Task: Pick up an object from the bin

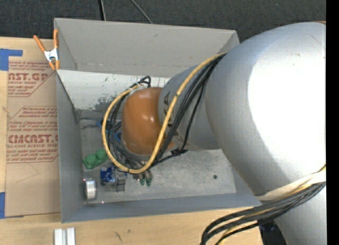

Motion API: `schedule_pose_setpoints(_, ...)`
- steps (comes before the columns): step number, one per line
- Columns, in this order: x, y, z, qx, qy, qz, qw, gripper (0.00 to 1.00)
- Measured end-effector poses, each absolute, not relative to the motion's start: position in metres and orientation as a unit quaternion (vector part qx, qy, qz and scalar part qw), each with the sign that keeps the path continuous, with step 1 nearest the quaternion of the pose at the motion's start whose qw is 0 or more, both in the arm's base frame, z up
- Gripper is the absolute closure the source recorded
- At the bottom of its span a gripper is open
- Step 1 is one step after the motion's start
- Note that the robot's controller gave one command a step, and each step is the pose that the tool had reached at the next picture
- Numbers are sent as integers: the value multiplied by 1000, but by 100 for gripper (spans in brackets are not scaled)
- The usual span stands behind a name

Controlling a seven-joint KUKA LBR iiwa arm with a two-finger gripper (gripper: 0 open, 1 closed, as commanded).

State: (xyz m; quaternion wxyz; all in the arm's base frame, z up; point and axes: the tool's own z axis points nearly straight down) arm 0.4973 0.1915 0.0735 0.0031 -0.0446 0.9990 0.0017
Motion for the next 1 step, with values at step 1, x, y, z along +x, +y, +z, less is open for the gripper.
schedule_pose_setpoints(1,513,188,204,-59,998,2,5,100)
